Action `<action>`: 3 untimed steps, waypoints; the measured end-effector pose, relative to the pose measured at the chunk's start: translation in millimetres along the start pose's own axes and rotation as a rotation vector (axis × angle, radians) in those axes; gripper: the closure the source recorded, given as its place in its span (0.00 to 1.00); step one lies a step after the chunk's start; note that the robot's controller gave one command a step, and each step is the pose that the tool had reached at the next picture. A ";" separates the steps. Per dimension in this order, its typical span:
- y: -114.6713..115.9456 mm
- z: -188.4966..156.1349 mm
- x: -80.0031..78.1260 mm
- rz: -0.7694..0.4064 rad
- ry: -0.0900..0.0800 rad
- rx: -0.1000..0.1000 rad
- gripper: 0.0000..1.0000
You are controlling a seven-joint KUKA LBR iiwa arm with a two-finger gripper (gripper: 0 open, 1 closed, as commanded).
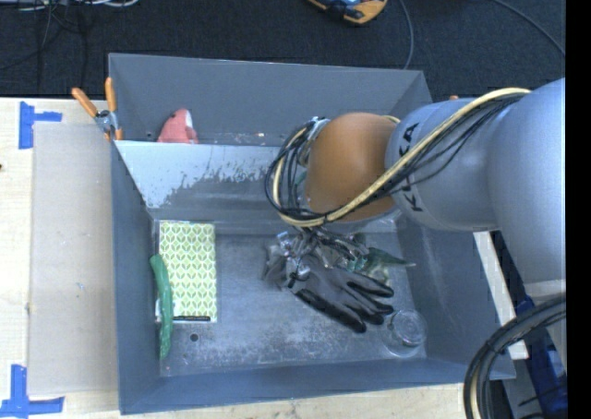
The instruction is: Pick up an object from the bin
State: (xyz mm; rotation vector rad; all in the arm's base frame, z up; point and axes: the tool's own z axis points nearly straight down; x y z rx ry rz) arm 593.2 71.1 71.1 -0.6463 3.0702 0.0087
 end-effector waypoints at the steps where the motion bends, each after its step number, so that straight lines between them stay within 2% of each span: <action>1: 0.0 0.0 0.0 0.001 0.000 0.000 1.00; 3: 0.0 0.1 0.0 0.003 0.000 0.000 1.00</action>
Offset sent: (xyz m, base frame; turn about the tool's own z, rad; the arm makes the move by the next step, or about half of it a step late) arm 0.0000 0.0000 0.0000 0.0000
